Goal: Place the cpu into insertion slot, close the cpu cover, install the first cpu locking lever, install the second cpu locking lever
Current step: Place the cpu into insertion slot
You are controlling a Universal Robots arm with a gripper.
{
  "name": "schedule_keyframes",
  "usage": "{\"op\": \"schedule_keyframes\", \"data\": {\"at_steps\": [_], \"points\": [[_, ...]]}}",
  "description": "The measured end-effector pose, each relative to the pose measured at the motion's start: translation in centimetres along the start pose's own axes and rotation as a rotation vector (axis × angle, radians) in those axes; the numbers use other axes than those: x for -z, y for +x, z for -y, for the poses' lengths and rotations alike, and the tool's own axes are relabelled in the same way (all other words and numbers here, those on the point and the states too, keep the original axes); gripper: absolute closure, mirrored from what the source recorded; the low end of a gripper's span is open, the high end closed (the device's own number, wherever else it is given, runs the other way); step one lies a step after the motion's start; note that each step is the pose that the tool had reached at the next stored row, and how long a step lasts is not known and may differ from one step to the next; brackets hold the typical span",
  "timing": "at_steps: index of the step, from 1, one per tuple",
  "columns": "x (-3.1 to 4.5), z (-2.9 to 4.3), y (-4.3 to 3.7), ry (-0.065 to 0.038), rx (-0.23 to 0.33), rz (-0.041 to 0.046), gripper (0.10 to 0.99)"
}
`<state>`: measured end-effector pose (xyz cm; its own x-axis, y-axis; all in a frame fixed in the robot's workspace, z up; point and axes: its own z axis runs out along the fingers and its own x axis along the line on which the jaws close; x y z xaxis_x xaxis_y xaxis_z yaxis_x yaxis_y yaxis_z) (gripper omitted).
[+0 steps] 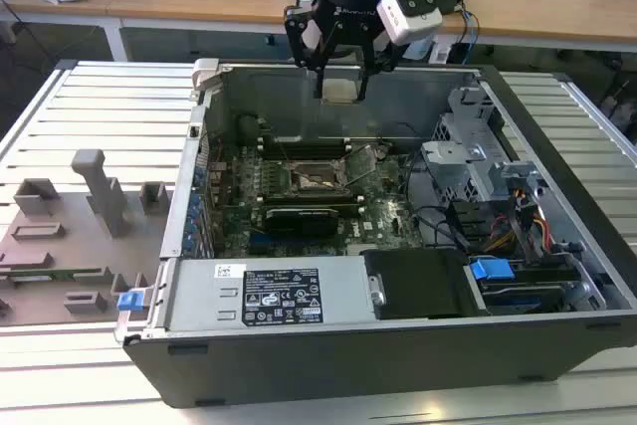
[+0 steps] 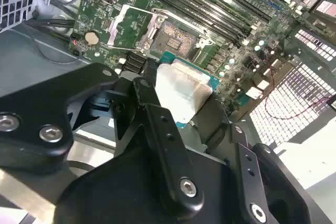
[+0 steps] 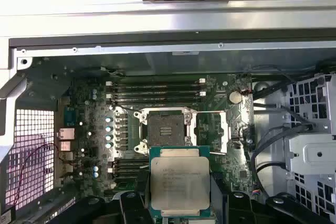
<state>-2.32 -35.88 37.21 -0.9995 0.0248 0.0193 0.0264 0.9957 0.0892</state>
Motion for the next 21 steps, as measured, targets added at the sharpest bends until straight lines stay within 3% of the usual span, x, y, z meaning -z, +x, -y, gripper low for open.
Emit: {"op": "schedule_keyframes", "data": {"at_steps": [4,12,21], "points": [[-0.55,0.05,-0.01,0.003,0.000,0.0000,0.545],[-0.88,0.08,-0.02,0.004,0.000,0.0001,0.545],[-2.09,0.19,-0.04,0.009,0.000,0.0002,0.545]]}}
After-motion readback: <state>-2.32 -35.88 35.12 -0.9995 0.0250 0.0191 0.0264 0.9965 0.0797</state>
